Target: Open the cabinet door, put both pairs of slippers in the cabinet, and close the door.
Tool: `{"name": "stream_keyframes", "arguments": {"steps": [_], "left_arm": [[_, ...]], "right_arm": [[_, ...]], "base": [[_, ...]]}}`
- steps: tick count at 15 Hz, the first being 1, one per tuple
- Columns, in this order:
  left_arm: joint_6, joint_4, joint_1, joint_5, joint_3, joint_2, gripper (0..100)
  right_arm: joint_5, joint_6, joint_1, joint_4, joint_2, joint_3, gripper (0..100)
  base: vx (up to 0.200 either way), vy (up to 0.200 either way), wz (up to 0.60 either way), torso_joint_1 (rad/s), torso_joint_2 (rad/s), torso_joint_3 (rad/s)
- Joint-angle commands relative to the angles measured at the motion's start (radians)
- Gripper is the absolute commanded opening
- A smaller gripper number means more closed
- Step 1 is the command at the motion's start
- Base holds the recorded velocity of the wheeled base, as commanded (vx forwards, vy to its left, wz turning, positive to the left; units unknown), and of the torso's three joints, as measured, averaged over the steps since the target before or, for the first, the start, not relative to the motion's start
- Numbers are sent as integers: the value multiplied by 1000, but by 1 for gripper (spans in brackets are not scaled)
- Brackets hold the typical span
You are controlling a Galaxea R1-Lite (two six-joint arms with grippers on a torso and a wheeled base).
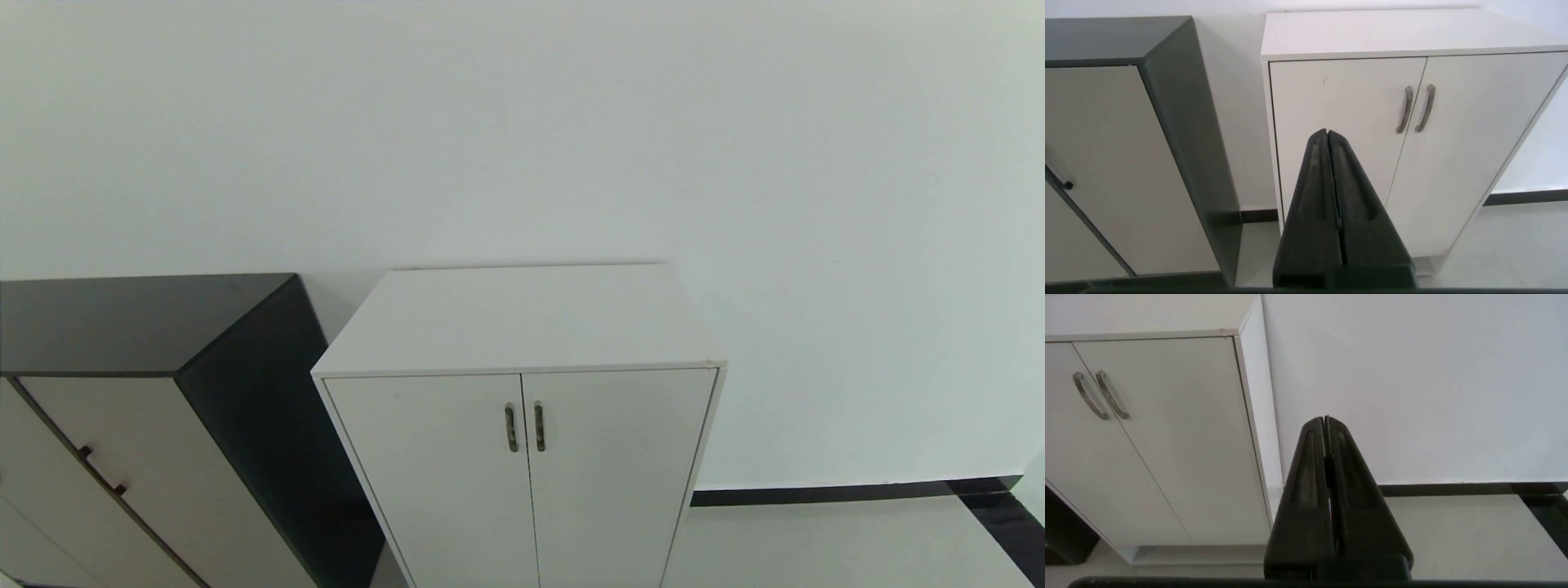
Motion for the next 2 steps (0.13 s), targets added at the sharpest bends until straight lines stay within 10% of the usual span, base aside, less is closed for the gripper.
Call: {"name": "stream_keyframes", "arguments": {"steps": [1,2], "left_arm": [[0,0,0,0,0,0,0],[0,0,0,0,0,0,0]], "right_arm": [[1,2,1,1,3,0,0],[-1,3,1,1,3,0,0]], "base": [[0,0,0,0,0,0],[0,0,0,0,0,0]]}}
